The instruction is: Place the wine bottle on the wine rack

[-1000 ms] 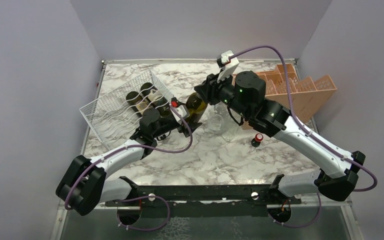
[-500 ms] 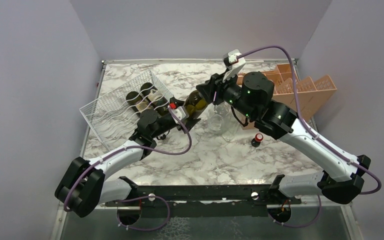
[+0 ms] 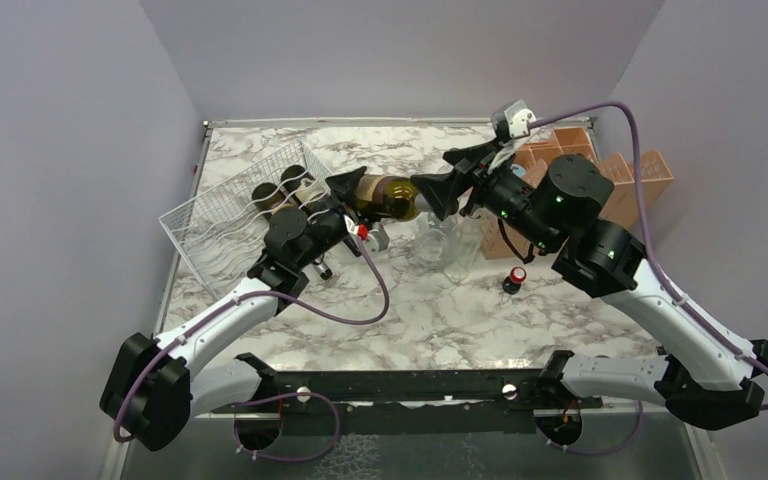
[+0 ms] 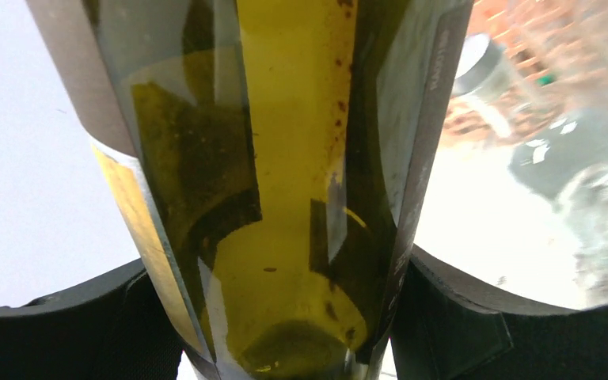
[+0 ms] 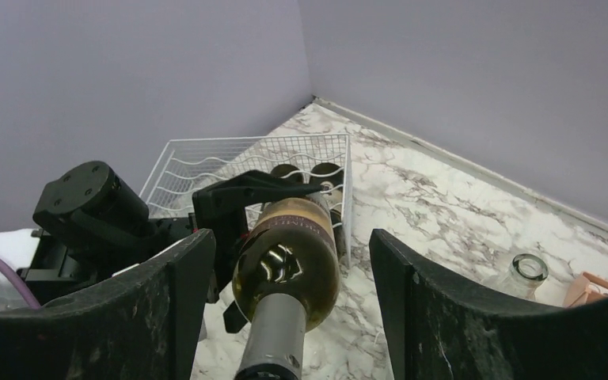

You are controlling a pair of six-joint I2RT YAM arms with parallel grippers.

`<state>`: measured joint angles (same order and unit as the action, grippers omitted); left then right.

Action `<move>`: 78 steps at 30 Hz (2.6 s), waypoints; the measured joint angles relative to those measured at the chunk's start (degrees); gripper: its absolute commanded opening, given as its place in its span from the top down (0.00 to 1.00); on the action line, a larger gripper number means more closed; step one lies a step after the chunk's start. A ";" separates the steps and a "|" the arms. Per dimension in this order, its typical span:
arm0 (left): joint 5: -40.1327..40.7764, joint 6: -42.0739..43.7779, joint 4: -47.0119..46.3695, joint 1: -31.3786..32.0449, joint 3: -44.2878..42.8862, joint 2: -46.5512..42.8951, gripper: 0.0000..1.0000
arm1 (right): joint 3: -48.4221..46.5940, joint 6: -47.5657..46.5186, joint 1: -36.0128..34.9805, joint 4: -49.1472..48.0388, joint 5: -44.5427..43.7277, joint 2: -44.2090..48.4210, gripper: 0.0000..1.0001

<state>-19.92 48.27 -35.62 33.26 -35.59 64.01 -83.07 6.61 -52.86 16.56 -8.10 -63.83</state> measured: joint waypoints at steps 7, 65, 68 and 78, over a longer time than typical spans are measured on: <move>4.70 20.02 4.83 0.04 -2.45 -2.27 1.00 | 0.09 -4.33 0.00 3.54 3.04 1.90 0.25; 15.43 41.03 20.41 3.87 -1.77 -6.88 0.01 | 5.05 -4.66 -0.28 27.43 3.17 -11.65 0.99; 15.63 40.39 20.39 3.87 -1.77 -7.93 0.01 | 6.32 -3.65 -0.24 24.72 -1.09 -10.62 0.99; 25.40 17.77 20.04 3.87 -4.79 -7.93 0.01 | 7.85 -0.39 -0.15 13.64 -10.80 -7.78 0.99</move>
<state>5.48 66.04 -15.57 37.12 -40.38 56.07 -75.22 6.22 -53.01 30.20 -18.90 -71.61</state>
